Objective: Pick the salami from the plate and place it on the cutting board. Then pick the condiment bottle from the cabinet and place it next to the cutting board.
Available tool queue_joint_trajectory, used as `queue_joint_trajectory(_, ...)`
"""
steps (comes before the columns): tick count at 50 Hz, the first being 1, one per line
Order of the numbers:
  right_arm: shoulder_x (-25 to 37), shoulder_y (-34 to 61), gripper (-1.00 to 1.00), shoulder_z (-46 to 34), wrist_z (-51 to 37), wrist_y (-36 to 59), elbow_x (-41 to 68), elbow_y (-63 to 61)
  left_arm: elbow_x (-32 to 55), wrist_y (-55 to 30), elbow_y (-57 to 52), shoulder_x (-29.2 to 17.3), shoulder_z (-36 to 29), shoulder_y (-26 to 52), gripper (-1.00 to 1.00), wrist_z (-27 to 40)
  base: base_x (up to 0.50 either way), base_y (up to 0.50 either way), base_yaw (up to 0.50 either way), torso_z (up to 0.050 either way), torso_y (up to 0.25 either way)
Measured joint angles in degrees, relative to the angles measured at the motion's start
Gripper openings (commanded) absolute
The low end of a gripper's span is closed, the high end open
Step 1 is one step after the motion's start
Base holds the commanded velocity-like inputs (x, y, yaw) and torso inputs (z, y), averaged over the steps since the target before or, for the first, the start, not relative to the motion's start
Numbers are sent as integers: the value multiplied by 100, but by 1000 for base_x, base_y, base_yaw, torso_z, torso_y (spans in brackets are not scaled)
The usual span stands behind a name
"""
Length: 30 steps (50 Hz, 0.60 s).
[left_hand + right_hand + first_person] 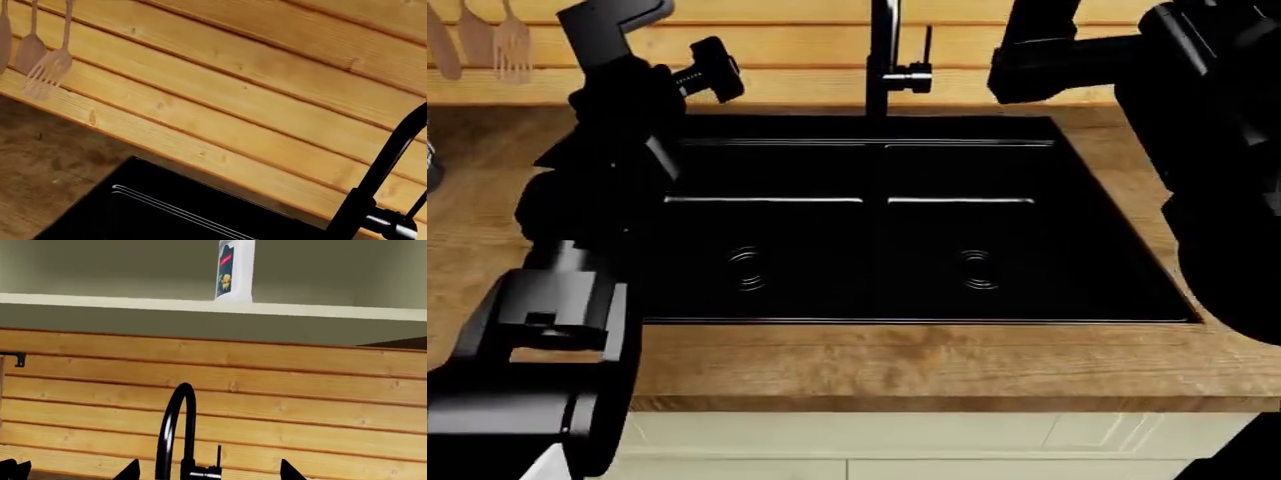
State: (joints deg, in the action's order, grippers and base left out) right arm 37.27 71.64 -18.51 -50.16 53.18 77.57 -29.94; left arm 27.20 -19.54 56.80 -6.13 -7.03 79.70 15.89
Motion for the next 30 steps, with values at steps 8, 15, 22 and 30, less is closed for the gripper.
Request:
queue_joint_trajectory(8,-154,804,100,-344,315,328,-78,944,-925,110,1001,144,517,491,100,-269,500,0,0,0,0)
queue_joint_trajectory(15,-166,1162,100,-467,428,498,-75,1342,-1555,144,1413,199,948,711,100,-417,500,0,0,0,0)
queue_joint_trajectory(22,-117,1322,100,-499,455,600,-25,1520,-1984,166,1616,230,1267,843,100,-522,500,0,0,0,0)
queue_joint_trajectory(30,-60,1377,100,-491,449,652,42,1601,-2272,189,1728,249,1537,920,100,-611,500,0,0,0,1)
